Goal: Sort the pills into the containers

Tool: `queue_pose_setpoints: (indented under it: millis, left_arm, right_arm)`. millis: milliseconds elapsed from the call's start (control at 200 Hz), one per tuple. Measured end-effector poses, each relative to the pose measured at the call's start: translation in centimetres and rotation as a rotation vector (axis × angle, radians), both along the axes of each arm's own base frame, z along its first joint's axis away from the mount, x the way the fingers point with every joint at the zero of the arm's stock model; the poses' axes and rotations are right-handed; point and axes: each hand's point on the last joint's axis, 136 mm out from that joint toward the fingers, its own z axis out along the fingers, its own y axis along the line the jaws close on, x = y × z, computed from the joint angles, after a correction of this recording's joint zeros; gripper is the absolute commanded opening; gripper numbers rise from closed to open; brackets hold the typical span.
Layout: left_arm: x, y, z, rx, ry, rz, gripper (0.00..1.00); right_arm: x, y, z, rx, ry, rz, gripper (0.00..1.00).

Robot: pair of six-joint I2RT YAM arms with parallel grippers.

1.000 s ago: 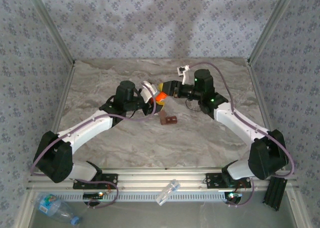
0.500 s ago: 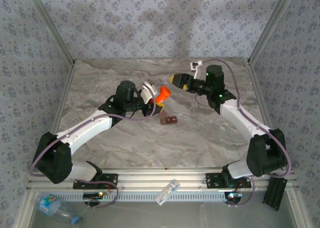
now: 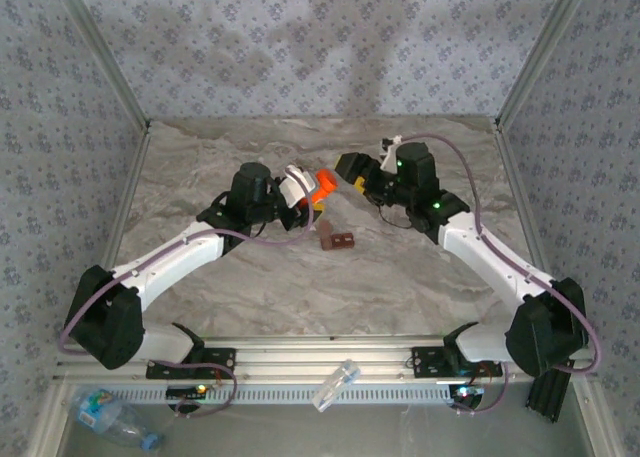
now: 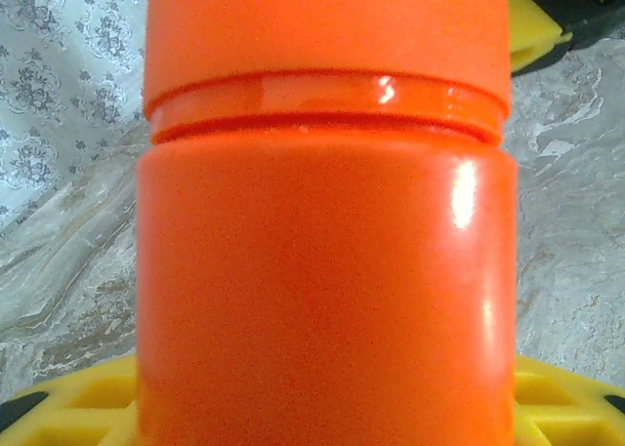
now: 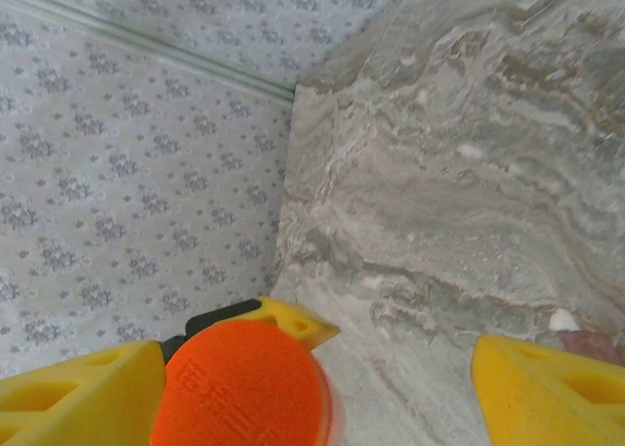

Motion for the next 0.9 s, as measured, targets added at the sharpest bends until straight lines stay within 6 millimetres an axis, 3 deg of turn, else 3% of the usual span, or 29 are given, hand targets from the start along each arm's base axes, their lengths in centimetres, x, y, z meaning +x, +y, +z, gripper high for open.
queue_pose_setpoints:
  millis: [320, 695, 899]
  left_arm:
    - [-0.3, -0.4, -0.1, 0.001, 0.001, -0.012, 0.0]
    - [-0.3, -0.4, -0.1, 0.001, 0.003, -0.011, 0.0]
    - [-0.5, -0.5, -0.1, -0.01, 0.016, -0.02, 0.0]
  right_arm:
    - [-0.5, 2.7, 0.1, -0.007, 0.0, 0.048, 0.75]
    - [-1.1, 3.7, -0.1, -0.008, 0.002, 0.073, 0.45]
    - [-1.0, 3.5, 0.1, -0.036, -0.053, 0.115, 0.45]
